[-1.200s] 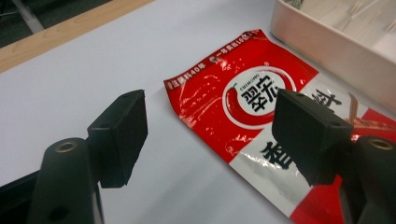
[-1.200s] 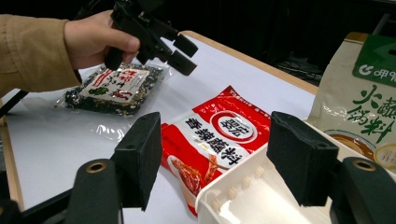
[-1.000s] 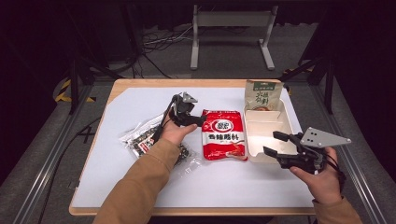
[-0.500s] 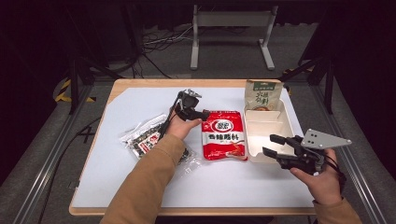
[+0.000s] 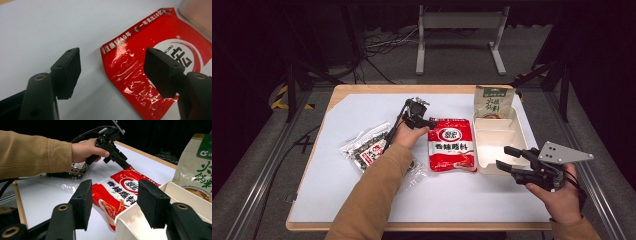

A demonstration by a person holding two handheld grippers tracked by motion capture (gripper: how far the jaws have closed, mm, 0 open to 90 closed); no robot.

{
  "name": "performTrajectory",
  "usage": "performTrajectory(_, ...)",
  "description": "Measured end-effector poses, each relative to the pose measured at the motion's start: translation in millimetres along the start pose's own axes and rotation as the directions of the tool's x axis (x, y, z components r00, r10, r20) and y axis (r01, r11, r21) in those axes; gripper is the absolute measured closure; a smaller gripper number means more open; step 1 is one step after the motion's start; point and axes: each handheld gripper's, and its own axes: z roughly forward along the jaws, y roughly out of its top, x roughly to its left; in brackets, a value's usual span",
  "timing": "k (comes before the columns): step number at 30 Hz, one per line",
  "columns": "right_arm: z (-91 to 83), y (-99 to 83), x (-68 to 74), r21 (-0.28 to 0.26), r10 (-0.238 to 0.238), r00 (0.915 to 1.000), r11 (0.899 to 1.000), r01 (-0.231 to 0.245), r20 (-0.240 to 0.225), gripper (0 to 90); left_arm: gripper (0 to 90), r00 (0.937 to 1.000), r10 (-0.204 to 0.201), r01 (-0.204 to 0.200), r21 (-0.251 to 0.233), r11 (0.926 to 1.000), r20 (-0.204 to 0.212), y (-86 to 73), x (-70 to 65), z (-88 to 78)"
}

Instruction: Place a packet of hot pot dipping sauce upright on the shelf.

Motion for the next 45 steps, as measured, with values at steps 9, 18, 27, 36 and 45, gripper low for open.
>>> performTrajectory(9,-3.6,-2.9,2.4,0.012,-0.001,1.0,1.0,0.001,0.008,45.9,35.9,0.9999,-0.012,0.012,0.032,0.9994,0.01,3.7,-1.6,11.7)
performTrajectory(18,-5.8,-4.2,2.1,0.012,0.005,0.9999,1.0,-0.005,0.01,44.6,34.4,0.9979,-0.035,0.033,0.039,0.9987,0.055,1.9,0.0,22.3)
performTrajectory(27,-1.5,-4.6,3.5,0.028,0.01,0.9998,1.0,-0.01,-0.019,43.8,36.6,0.9941,-0.005,0.0,0.05,0.9988,0.108,2.9,-10.3,23.0)
performTrajectory(36,1.5,-4.8,4.7,0.04,0.006,0.9992,0.999,-0.005,-0.039,43.6,44.3,0.9956,0.015,-0.017,0.029,0.9994,0.093,7.5,-15.1,13.0)
performTrajectory(45,1.1,-5.4,2.7,0.035,0.015,0.9994,0.999,-0.014,-0.033,43.5,63.5,0.9939,0.105,-0.107,0.06,0.9925,0.031,11.8,-24.1,6.5)
